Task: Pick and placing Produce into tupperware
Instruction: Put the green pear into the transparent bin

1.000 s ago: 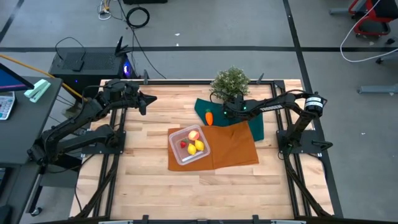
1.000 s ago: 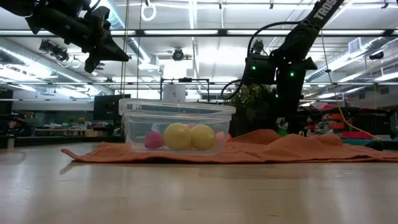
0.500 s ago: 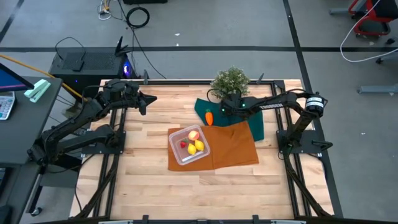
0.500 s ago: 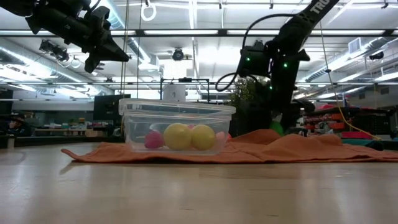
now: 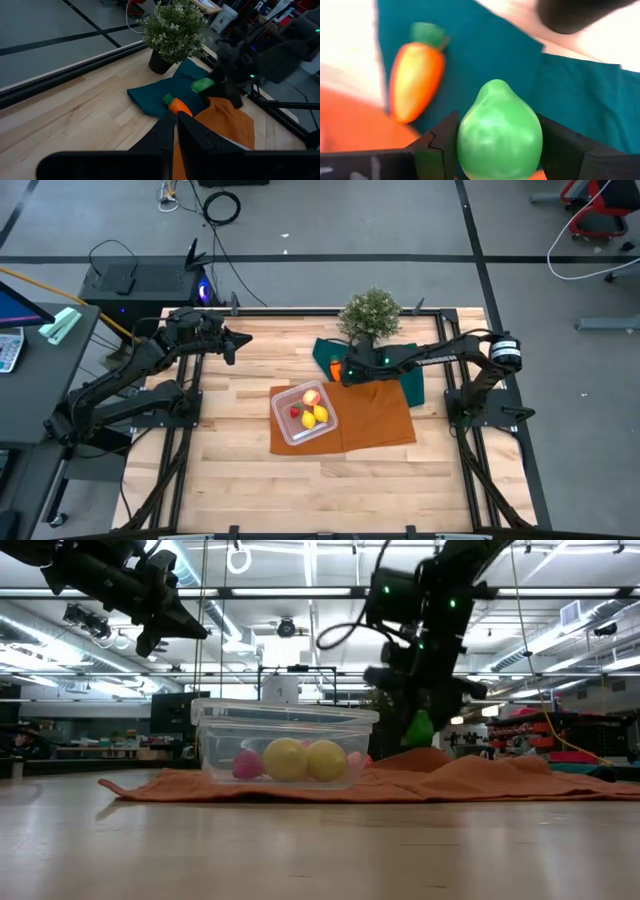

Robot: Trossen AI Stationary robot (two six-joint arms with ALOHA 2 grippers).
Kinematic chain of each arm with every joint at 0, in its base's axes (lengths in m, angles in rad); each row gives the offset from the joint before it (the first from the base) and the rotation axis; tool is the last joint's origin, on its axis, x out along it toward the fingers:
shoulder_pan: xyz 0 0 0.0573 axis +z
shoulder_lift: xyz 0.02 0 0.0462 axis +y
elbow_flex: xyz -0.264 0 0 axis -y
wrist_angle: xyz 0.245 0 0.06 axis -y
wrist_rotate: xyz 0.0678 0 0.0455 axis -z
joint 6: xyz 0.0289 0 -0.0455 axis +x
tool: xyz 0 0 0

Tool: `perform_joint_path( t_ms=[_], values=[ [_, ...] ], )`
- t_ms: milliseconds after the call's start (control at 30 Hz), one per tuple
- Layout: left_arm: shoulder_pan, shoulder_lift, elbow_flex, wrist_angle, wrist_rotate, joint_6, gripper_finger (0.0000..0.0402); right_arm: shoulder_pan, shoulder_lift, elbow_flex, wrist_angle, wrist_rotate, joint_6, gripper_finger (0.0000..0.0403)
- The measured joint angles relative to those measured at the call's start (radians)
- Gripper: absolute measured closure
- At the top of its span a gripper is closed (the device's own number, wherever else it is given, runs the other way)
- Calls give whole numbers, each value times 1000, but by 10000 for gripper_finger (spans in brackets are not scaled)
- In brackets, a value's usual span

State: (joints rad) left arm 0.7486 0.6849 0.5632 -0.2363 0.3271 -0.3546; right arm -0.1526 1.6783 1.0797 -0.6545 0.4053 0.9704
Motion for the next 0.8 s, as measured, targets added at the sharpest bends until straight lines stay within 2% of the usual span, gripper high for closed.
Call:
perform_joint_path(
  t_ms=[267, 567, 800],
  values=[
    [0, 0, 0, 0, 0, 0, 375, 98, 0, 149, -63, -20, -43, 225],
    [0, 0, 0, 0, 0, -1, 377, 190, 0, 327, -54, -105, -363, 225],
    [0, 0, 0, 0, 0, -1, 370, 229, 0, 350, -57, -286, -518, 225]
  ],
)
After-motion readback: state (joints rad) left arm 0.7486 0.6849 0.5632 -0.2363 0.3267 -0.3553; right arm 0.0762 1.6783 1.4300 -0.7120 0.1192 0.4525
